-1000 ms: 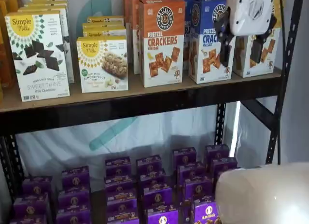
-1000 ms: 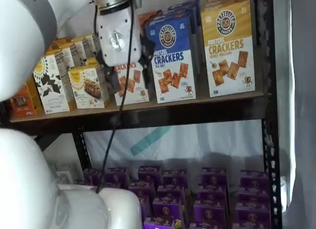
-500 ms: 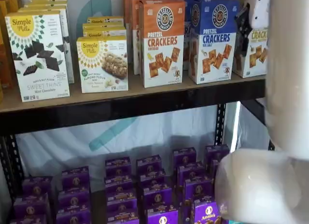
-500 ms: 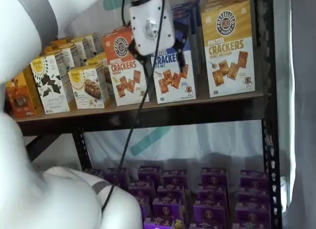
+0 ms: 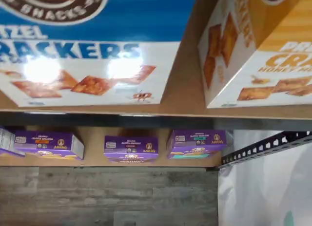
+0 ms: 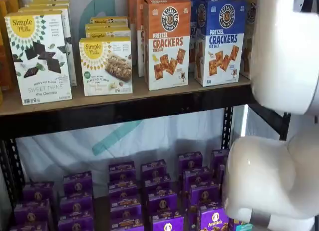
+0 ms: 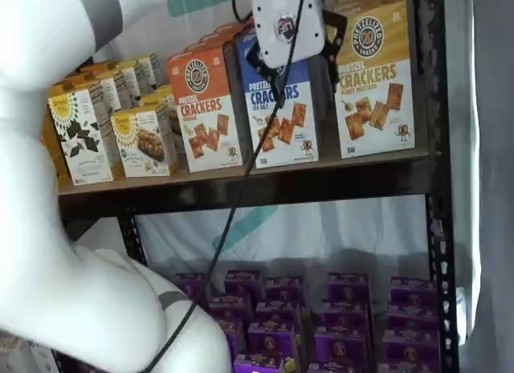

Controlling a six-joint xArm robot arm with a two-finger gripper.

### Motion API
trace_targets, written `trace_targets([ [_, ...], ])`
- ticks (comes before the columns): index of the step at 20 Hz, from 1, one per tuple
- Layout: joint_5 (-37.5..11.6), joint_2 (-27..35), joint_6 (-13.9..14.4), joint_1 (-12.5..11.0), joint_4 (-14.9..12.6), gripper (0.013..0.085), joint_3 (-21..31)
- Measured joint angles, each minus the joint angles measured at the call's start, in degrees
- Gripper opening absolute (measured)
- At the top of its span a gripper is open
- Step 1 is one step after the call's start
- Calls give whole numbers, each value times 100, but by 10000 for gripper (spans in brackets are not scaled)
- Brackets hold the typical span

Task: Retrieve the yellow and white box located on the top shelf, the sixth one from the left

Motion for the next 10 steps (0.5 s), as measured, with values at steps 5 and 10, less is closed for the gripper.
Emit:
trace_targets([
  [5,-266,312,-173,-188,149,850,-211],
  [10,-315,566,-380,-411,334,850,-469],
])
